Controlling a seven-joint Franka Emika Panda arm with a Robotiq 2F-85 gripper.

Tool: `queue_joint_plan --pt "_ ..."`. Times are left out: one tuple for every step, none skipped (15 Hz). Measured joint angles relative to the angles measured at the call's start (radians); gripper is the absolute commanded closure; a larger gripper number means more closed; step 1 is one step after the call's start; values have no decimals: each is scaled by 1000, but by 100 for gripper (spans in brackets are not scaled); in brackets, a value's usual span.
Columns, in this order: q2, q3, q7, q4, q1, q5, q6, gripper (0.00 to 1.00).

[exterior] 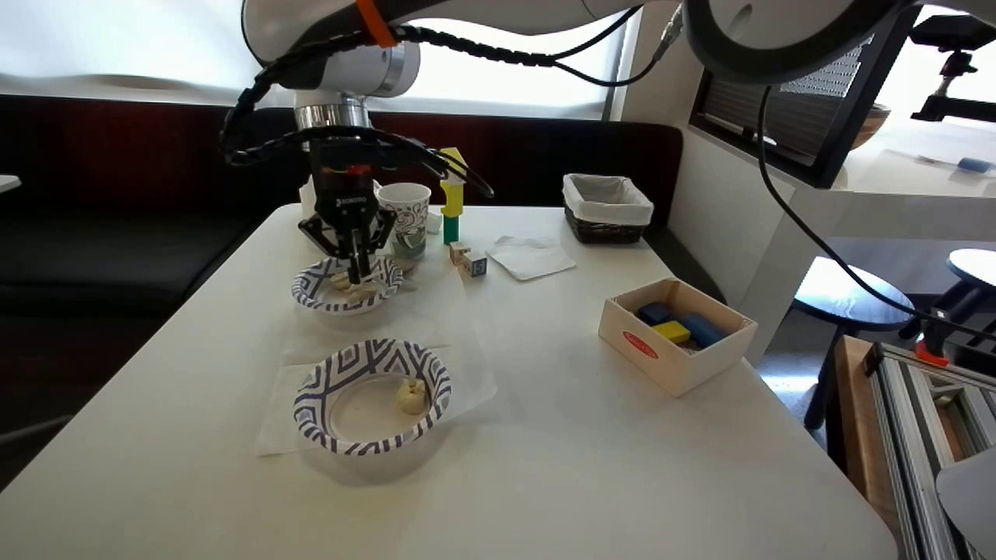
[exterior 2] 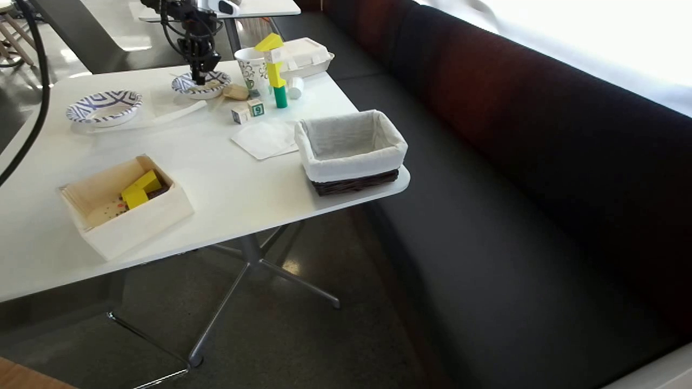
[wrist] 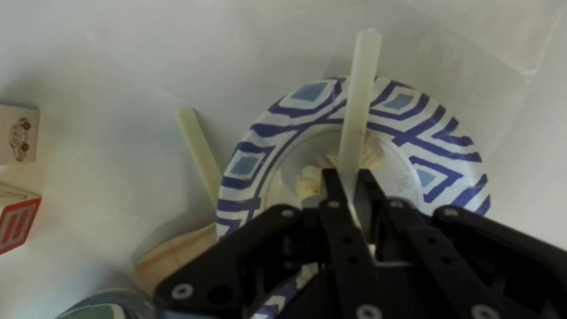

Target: Get the fork and move one white object in the bowl to the right to the one on the left

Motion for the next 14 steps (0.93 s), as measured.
queue_joint_plan --pt "-1 0 -3 -6 1 0 17 97" --pt "-2 0 -8 -12 2 0 34 97" --pt "-5 0 -13 -19 3 0 53 97" --pt "-9 0 -17 -29 4 0 75 97" --pt "-14 0 -19 -40 5 0 94 97" --pt "-20 0 -21 -52 5 0 116 97" --pt "-25 0 -24 -66 6 0 139 97" --pt "-33 0 -28 -82 7 0 163 97" --pt "-41 0 -33 -101 8 0 189 97" --pt "-51 0 -38 -122 9 0 214 97" --pt "-62 0 -42 -146 10 0 241 97" --pt "-75 0 -46 -173 10 0 269 97" --pt "-89 0 -52 -202 11 0 297 97" --pt "-107 0 -56 -238 11 0 331 97"
